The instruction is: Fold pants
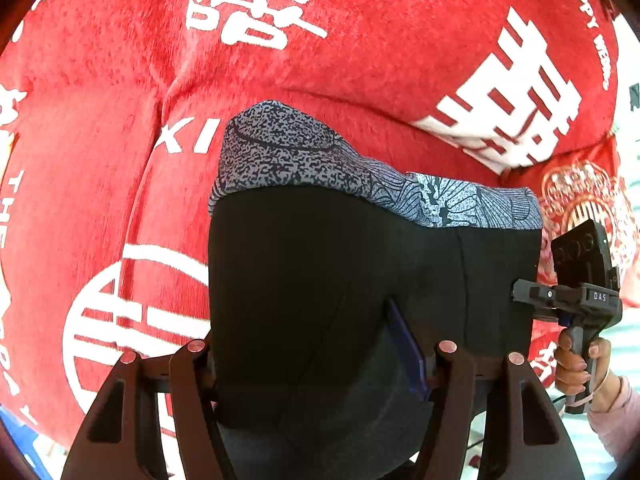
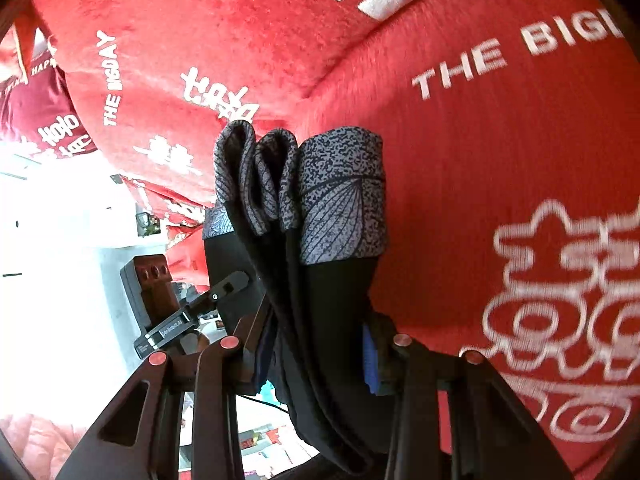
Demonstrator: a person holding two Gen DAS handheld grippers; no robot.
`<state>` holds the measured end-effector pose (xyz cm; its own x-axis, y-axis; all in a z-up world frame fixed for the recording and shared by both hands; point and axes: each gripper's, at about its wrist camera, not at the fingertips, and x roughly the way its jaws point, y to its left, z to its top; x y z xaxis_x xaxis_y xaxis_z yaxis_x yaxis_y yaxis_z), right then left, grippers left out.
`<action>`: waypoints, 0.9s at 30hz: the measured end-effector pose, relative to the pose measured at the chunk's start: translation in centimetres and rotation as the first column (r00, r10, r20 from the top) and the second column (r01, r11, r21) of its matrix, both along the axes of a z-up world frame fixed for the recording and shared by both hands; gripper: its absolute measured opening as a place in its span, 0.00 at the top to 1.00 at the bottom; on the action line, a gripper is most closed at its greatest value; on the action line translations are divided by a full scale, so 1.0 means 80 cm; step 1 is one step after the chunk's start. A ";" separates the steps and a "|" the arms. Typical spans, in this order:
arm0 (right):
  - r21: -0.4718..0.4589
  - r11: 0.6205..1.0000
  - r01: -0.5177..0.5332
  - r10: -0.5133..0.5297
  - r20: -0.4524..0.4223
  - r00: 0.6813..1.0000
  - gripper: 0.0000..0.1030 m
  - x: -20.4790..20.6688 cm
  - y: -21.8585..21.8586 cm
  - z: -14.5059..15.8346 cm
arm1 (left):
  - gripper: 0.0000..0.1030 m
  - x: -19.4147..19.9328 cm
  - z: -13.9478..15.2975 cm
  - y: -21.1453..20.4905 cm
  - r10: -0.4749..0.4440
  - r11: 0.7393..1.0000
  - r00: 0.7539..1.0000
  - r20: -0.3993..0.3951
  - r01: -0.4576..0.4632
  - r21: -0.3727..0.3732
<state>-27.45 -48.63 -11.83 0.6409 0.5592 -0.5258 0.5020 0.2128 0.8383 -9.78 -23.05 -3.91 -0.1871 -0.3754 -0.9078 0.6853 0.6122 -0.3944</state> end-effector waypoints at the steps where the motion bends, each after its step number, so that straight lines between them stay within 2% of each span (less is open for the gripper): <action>1: 0.002 1.000 0.012 -0.012 -0.003 1.000 0.62 -0.007 0.010 0.000 | 0.36 -0.003 0.000 0.006 -0.006 1.000 1.000 -0.008 0.007 0.003; 7: 0.024 0.998 0.056 -0.055 -0.036 0.998 0.62 -0.026 0.058 -0.024 | 0.36 -0.013 -0.016 0.045 -0.028 0.999 0.999 -0.020 0.029 0.022; 12: -0.019 1.000 0.016 -0.018 -0.111 0.994 0.58 -0.022 0.084 -0.056 | 0.35 -0.012 -0.069 0.071 -0.016 0.996 0.999 -0.039 0.019 0.082; 13: -0.040 0.999 0.003 -0.009 -0.132 0.991 0.55 -0.020 0.086 -0.061 | 0.26 -0.012 -0.076 0.074 -0.010 0.997 0.999 -0.034 0.013 0.082; 15: -0.070 0.998 0.001 -0.011 -0.132 0.991 0.52 -0.019 0.086 -0.065 | 0.21 -0.010 -0.079 0.080 0.003 0.999 1.000 0.001 -0.004 0.053; 18: -0.118 0.993 -0.018 -0.001 -0.161 0.987 0.43 -0.013 0.085 -0.068 | 0.05 -0.011 -0.083 0.082 0.005 0.997 0.999 0.054 -0.008 0.072; 19: -0.135 0.990 -0.025 0.001 -0.174 0.985 0.38 -0.012 0.086 -0.067 | 0.04 -0.010 -0.084 0.083 0.009 0.997 0.998 0.066 -0.014 0.079; 22: -0.186 0.982 -0.032 -0.008 -0.209 0.978 0.37 -0.009 0.088 -0.058 | 0.04 -0.008 -0.085 0.084 0.014 0.996 0.998 0.059 -0.019 0.089; 27: -0.256 0.966 -0.046 -0.026 -0.270 0.963 0.35 -0.023 0.100 -0.036 | 0.04 -0.015 -0.068 0.090 -0.032 0.991 0.990 0.140 0.013 0.136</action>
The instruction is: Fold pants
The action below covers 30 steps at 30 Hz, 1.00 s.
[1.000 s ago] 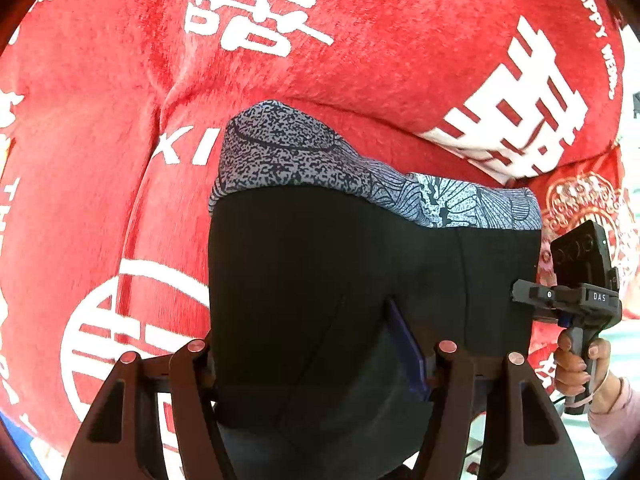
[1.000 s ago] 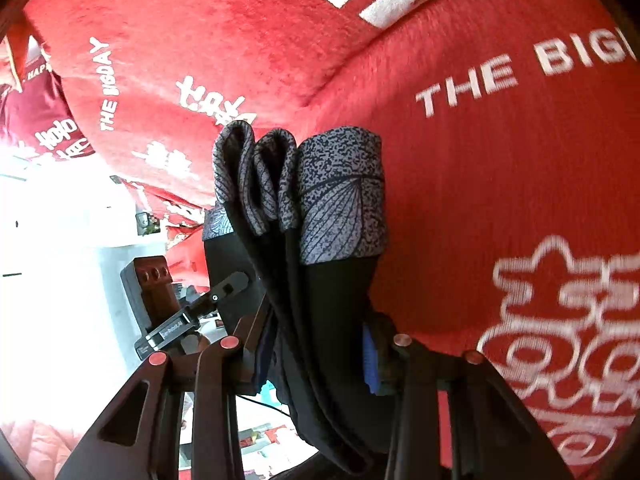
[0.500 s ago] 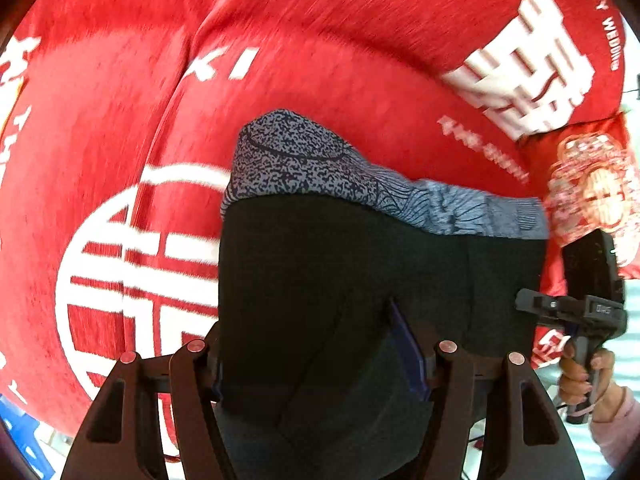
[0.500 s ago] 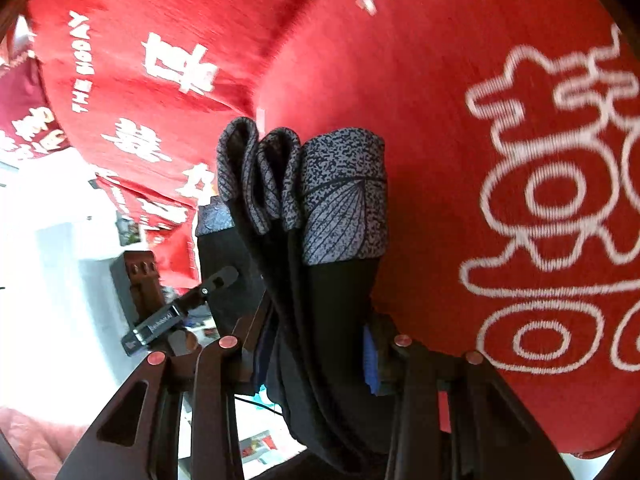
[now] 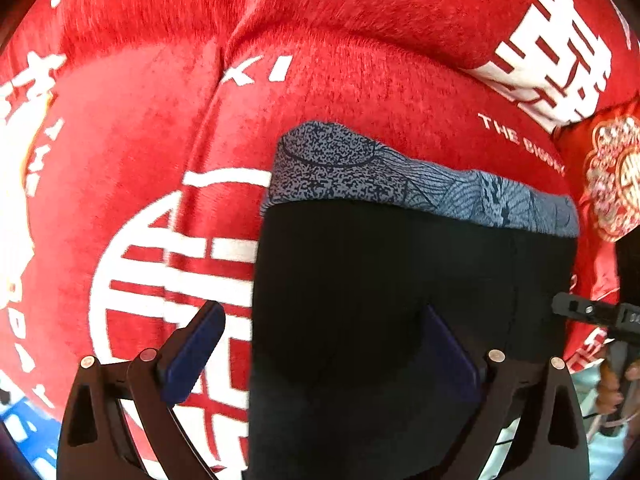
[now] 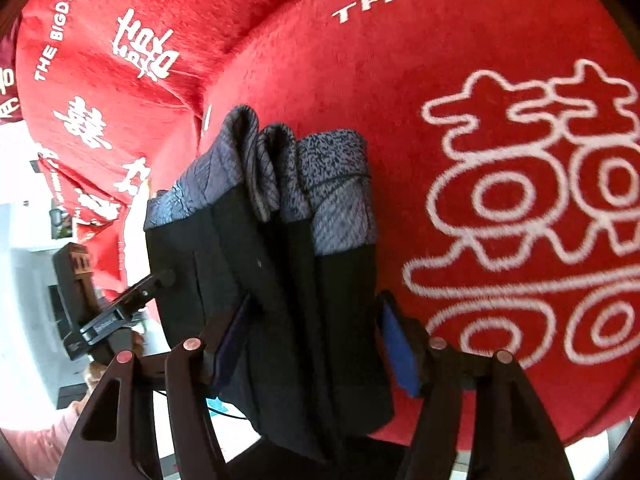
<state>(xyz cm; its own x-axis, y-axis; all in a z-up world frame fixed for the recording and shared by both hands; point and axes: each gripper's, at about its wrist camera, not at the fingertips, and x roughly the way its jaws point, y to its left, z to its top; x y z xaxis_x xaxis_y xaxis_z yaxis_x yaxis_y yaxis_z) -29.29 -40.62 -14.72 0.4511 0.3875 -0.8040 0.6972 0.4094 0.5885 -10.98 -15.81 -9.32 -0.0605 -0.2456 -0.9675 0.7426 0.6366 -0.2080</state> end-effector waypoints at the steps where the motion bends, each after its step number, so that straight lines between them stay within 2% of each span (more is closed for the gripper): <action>1: -0.012 1.000 0.007 -0.007 -0.011 1.000 0.35 -0.003 0.002 0.005 | 0.04 -0.002 0.005 0.002 -0.008 1.000 1.000 0.017 0.007 0.008; 6: -0.105 0.994 0.033 -0.042 -0.088 0.995 0.29 -0.023 0.016 0.032 | 0.04 -0.020 0.024 0.008 -0.024 0.998 0.997 0.068 0.020 0.051; 9: -0.170 0.985 0.031 -0.057 -0.150 0.987 0.21 -0.035 0.028 0.047 | 0.04 -0.036 0.031 0.014 -0.032 0.996 0.995 0.093 0.023 0.090; 12: -0.234 0.972 0.023 -0.074 -0.211 0.975 0.20 -0.043 0.039 0.058 | 0.04 -0.049 0.034 0.020 -0.043 0.993 0.992 0.119 0.030 0.113; 18: -0.241 0.965 0.105 -0.165 -0.246 0.955 0.18 -0.077 0.045 0.062 | 0.04 -0.050 0.034 0.036 -0.009 0.993 0.995 0.096 -0.003 0.118; 23: -0.264 0.956 0.131 -0.201 -0.258 0.945 0.18 -0.092 0.053 0.076 | 0.04 -0.055 0.051 0.051 -0.018 0.992 0.993 0.119 0.004 0.122; 26: -0.271 0.953 0.136 -0.210 -0.268 0.940 0.09 -0.094 0.061 0.085 | 0.04 -0.057 0.065 0.061 -0.008 0.993 0.993 0.117 -0.006 0.121; 30: -0.286 0.949 0.136 -0.218 -0.281 0.934 0.08 -0.094 0.076 0.102 | 0.04 -0.067 0.088 0.076 -0.016 0.992 0.992 0.122 0.001 0.125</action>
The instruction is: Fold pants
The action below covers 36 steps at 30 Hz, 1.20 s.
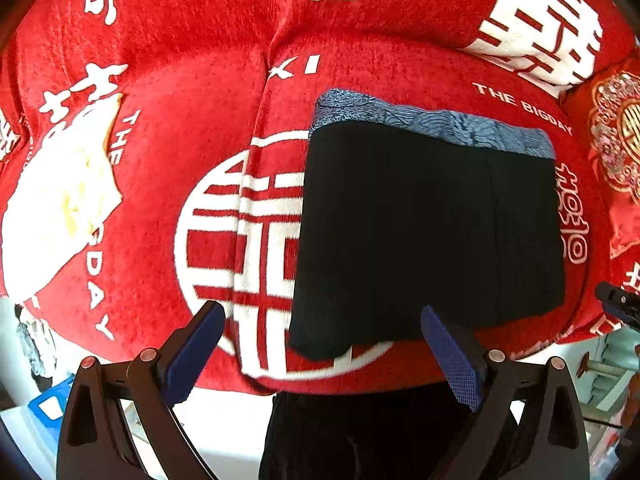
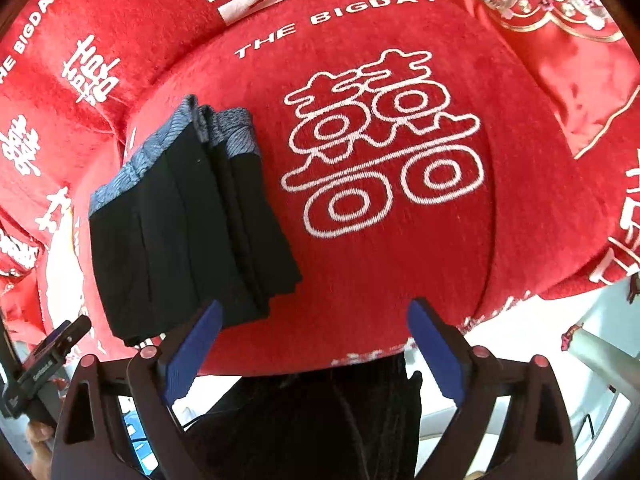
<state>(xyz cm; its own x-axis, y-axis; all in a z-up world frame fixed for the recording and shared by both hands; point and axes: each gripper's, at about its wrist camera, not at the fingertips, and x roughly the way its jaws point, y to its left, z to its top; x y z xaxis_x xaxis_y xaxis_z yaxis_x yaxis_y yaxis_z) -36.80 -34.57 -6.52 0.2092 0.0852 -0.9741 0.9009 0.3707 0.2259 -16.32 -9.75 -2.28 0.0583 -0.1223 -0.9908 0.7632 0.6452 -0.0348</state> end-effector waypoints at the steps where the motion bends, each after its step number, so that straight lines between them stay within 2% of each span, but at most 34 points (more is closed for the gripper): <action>1: -0.006 1.000 -0.005 0.005 -0.001 1.000 0.08 0.002 0.005 0.005 | 0.04 -0.004 0.007 0.003 -0.007 1.000 1.000 0.006 0.007 0.000; 4: -0.023 0.999 -0.036 0.035 -0.013 0.999 0.08 0.014 0.025 0.023 | 0.04 -0.014 0.023 0.012 -0.014 1.000 1.000 0.012 0.014 0.005; 8: -0.019 0.998 -0.062 0.062 -0.002 0.998 0.07 0.030 0.047 0.042 | 0.04 -0.028 0.039 0.018 -0.016 1.000 1.000 -0.020 0.016 0.005; 9: -0.022 0.997 -0.071 0.071 -0.004 0.997 0.01 0.035 0.052 0.046 | 0.04 -0.030 0.043 0.019 -0.016 1.000 1.000 -0.025 0.016 0.001; 10: -0.031 0.996 -0.085 0.085 -0.006 0.996 0.00 0.042 0.059 0.053 | 0.04 -0.033 0.048 0.019 -0.020 1.000 0.999 -0.029 0.020 -0.002; 12: -0.051 0.993 -0.108 0.108 -0.006 0.994 0.00 0.052 0.069 0.063 | 0.01 -0.038 0.057 0.019 -0.030 1.000 0.999 -0.018 0.030 -0.009; 19: -0.084 0.984 -0.159 0.158 -0.017 0.987 0.00 0.078 0.092 0.098 | 0.01 -0.048 0.069 0.017 -0.079 0.997 0.997 0.013 0.079 0.020; 26: -0.089 0.976 -0.197 0.191 -0.070 0.979 0.00 0.093 0.106 0.111 | 0.01 -0.053 0.087 0.018 -0.064 0.997 0.994 0.092 0.061 0.038; 36: -0.123 0.966 -0.229 0.218 -0.097 0.971 0.00 0.111 0.116 0.127 | 0.01 -0.054 0.102 0.016 -0.044 0.999 0.994 0.103 0.041 0.031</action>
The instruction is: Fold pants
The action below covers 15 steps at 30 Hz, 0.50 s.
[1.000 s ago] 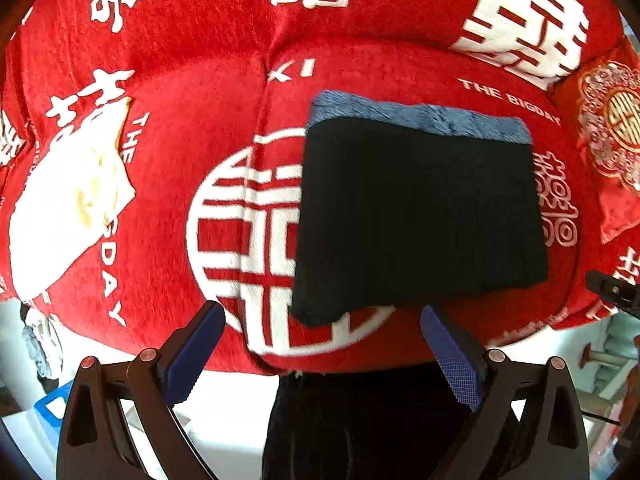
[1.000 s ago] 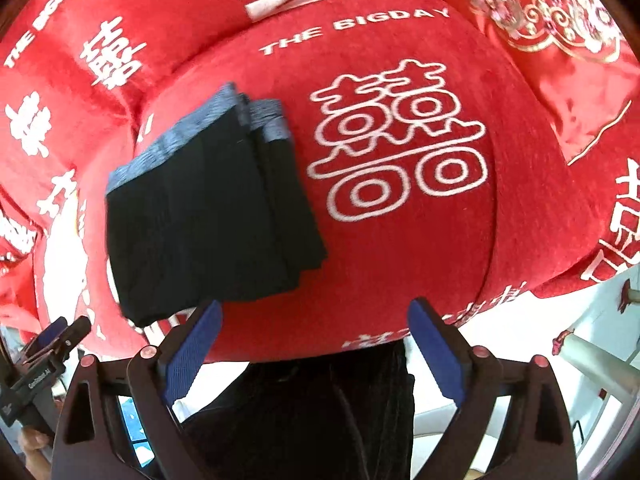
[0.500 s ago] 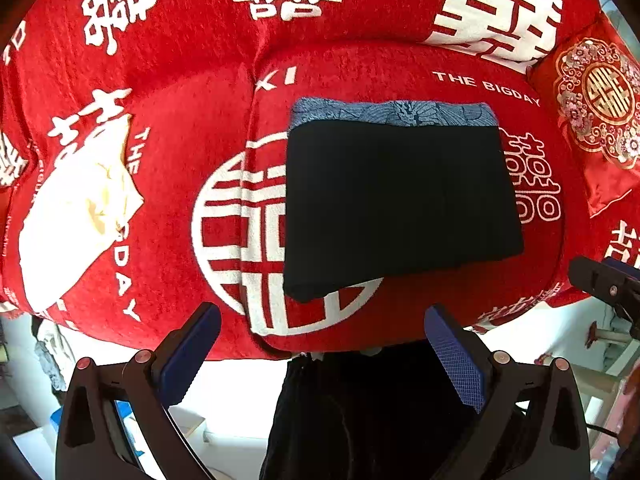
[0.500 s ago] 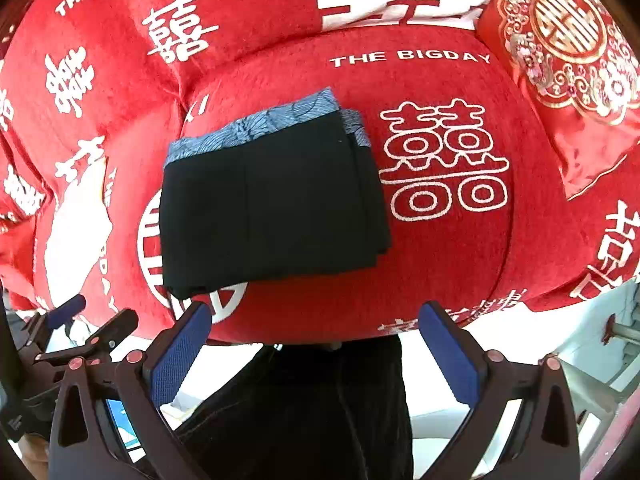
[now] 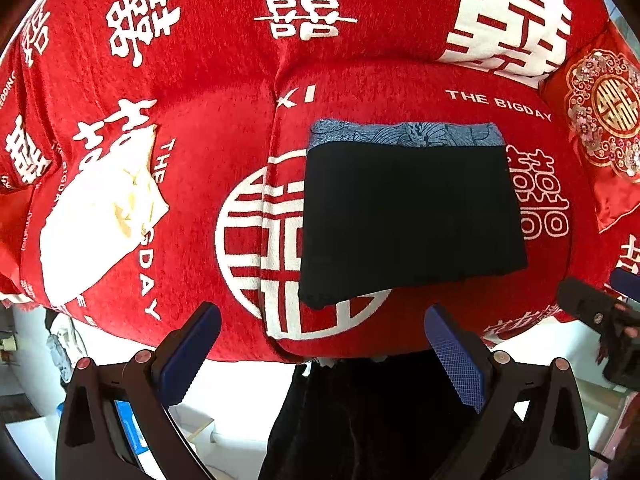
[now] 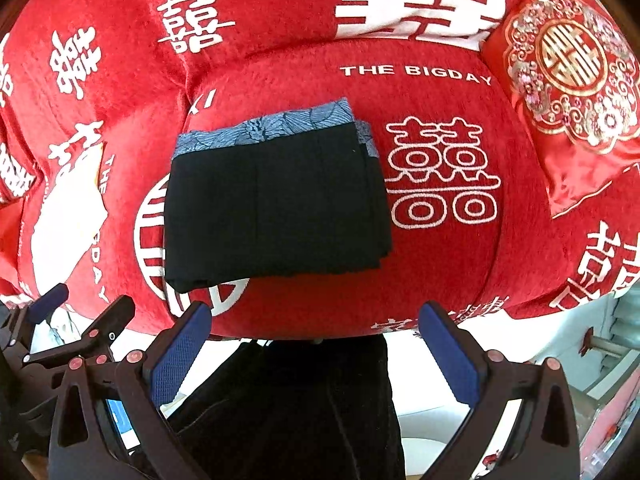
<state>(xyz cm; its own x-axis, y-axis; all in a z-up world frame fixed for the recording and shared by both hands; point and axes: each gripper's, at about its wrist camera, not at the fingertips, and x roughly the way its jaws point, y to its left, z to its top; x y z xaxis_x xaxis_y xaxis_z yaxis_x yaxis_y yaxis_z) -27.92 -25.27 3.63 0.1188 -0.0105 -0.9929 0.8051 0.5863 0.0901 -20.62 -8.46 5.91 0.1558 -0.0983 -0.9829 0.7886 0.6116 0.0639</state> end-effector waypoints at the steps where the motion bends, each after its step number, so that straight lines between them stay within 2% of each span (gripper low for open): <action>1: 0.002 1.000 -0.003 0.003 0.002 1.000 0.00 0.002 0.001 0.001 | 0.01 -0.001 0.001 -0.001 -0.002 1.000 1.000 0.002 0.002 0.001; 15: -0.022 1.000 -0.008 0.008 0.003 1.000 0.00 0.008 0.003 0.007 | 0.01 -0.003 0.002 -0.004 -0.014 1.000 1.000 0.001 0.014 0.012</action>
